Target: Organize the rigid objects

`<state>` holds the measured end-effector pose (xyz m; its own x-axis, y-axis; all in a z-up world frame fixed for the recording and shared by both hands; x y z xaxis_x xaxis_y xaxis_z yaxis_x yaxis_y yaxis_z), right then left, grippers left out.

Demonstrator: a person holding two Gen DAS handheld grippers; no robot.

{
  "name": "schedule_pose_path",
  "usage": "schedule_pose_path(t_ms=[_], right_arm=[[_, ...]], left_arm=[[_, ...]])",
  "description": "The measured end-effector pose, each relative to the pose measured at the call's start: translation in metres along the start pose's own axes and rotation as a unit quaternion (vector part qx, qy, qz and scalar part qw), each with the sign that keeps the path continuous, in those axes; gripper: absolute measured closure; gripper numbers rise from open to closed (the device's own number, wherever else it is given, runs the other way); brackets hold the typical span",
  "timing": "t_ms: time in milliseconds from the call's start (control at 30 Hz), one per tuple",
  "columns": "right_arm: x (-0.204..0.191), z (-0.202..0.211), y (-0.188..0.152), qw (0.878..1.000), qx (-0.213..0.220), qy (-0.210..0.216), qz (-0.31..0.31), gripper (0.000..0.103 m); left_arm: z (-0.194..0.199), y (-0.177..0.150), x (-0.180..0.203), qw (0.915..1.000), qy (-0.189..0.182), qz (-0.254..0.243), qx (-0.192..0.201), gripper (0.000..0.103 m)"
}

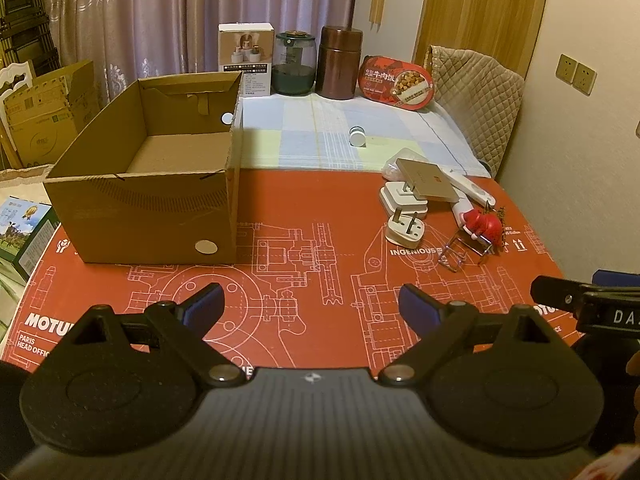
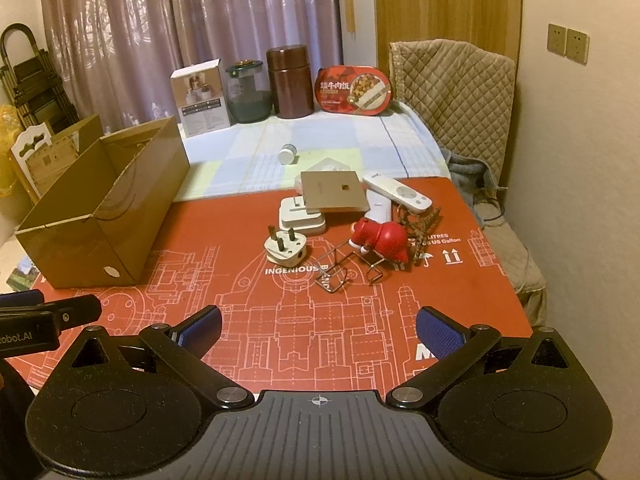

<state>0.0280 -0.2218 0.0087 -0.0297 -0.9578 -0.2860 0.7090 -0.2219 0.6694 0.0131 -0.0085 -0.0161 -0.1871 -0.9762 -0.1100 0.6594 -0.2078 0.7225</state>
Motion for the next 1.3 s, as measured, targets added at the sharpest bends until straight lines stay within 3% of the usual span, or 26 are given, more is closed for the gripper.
schedule_pose_path(t_ms=[1300], right_arm=[[0.0055,-0.0034,-0.0022,1.0,-0.002,0.002,0.001,0.002]], left_arm=[[-0.0023,0.0014,0.0062,1.0,-0.009,-0.003,0.001,0.011]])
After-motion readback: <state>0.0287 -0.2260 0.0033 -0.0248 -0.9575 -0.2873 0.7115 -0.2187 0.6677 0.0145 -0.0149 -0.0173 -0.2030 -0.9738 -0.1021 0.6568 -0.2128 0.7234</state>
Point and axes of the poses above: each gripper's, at about its wrist camera, not at the fingertips, and z roughly against the way its jaws point, x to its right, y to its top, the point moved 2 cm from there along -z, roughly the way its jaws point, and after that the axes turned 15 degrees about -z, right-handed, at the moved point
